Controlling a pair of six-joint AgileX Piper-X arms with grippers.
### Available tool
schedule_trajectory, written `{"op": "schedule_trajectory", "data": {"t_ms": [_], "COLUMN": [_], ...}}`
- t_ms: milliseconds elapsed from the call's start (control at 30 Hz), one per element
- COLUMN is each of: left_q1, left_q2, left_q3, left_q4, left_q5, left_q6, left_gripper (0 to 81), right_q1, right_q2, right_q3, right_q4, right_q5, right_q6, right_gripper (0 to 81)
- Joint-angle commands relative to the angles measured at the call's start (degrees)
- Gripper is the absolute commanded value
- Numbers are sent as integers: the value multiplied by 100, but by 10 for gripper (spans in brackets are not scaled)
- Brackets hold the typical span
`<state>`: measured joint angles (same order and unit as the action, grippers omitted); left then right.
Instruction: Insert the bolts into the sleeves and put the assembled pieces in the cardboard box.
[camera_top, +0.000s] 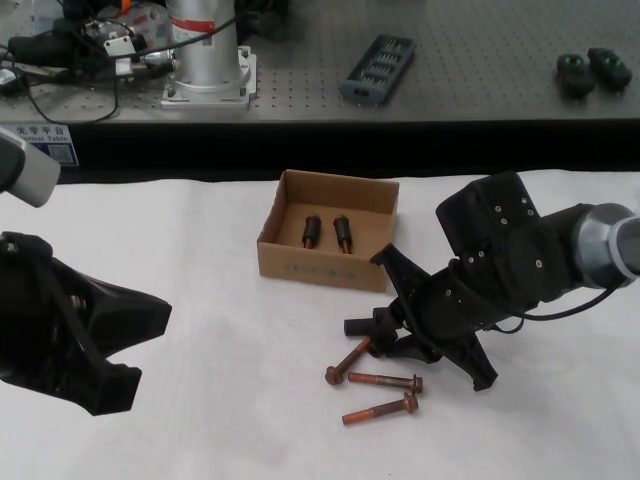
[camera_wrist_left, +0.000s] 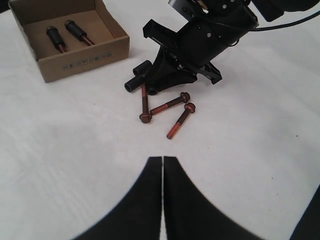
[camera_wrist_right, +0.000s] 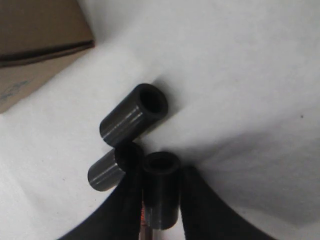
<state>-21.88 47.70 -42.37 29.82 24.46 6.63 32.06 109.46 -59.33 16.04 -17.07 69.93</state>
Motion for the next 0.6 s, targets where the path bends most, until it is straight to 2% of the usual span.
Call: {"op": "schedule_trajectory", "data": {"t_ms": [0, 67, 200, 367, 567], "left_q1": [5, 5, 5, 5, 5], "left_q2": [-14, -14, -14, -14, -14], "left_q3": [-17, -17, -17, -17, -17], "left_q4": [-60, -130, -303, -319, -319], "left_q5": [-27, -27, -27, -27, -27], "left_q6": [23, 23, 23, 23, 23], "left_gripper": [7, 7, 7, 7, 7], "right_q1": [9, 9, 9, -5, -4], "right_q2": [168, 168, 168, 168, -70], "right_q3": [26, 6, -27, -27, -32], "right_q4": [334, 379, 461, 464, 483], "right_q5": [-8, -46, -44, -65, -212], "right_q6": [-76, -153, -351, -446, -971], "right_gripper": [204, 157, 7, 19, 19]}}
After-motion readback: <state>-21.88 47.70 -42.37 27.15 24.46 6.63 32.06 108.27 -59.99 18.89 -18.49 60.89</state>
